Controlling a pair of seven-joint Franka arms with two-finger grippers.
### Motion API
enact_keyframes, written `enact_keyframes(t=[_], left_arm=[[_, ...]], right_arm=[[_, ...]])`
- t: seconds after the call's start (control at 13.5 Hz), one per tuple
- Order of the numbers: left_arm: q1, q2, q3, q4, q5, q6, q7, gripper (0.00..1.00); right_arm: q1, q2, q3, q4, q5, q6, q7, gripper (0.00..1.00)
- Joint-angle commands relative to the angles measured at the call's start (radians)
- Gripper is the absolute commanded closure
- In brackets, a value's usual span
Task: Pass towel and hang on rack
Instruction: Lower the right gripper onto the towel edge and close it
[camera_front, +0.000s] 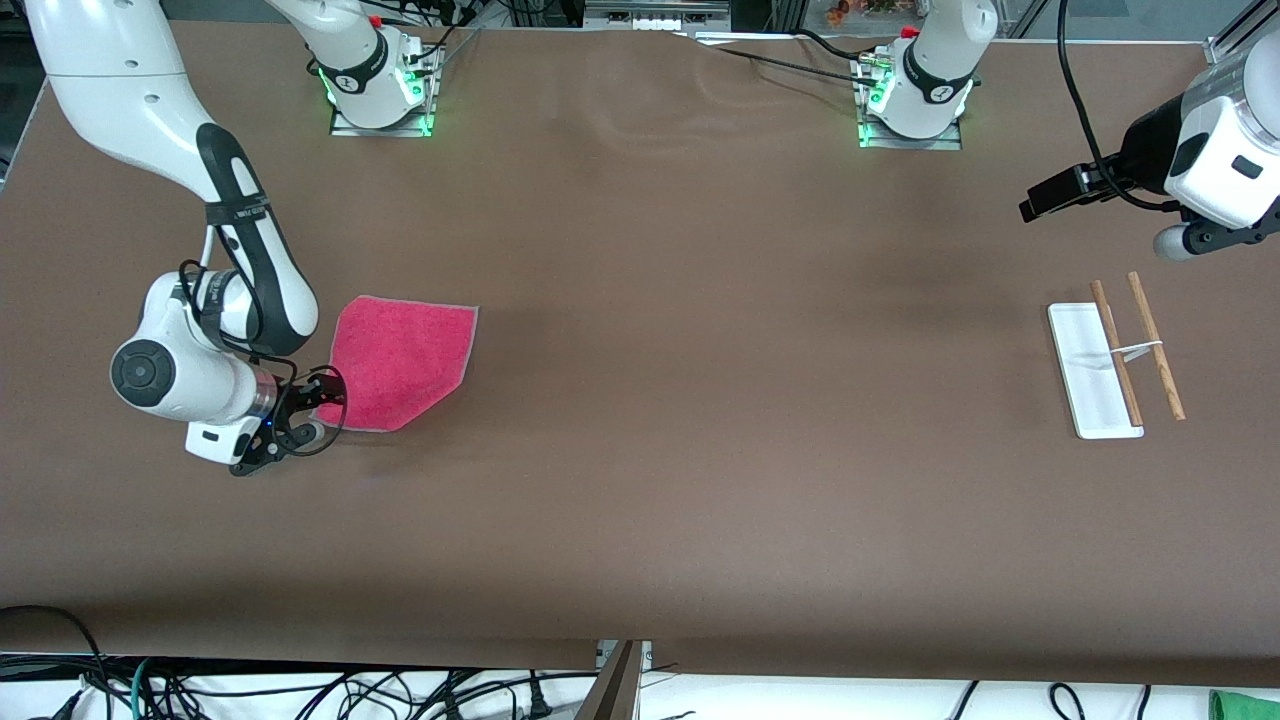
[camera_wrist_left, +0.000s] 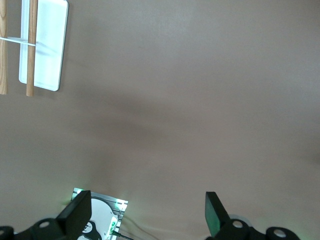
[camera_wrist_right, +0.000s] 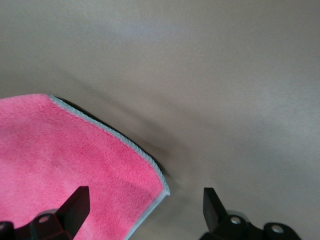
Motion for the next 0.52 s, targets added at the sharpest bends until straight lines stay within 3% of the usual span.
enact_keyframes(t=[0.0, 0.07, 0.15, 0.44], left_arm=[[0.001, -0.009, -0.005, 0.001, 0.019, -0.002, 0.006, 0.00], [0.001, -0.009, -0.005, 0.001, 0.019, -0.002, 0.006, 0.00], [0.001, -0.009, -0.005, 0.001, 0.019, -0.002, 0.006, 0.00], [0.001, -0.008, -0.004, 0.001, 0.019, -0.002, 0.006, 0.00]], right_arm=[[-0.009, 0.021, 0.006, 0.013, 0.028, 0.009, -0.030, 0.00], [-0.009, 0.030, 0.006, 0.013, 0.043, 0.009, -0.030, 0.02], [-0.010, 0.036, 0.006, 0.013, 0.055, 0.009, -0.032, 0.11], [-0.010, 0.039, 0.006, 0.018, 0.060, 0.008, -0.030, 0.63]])
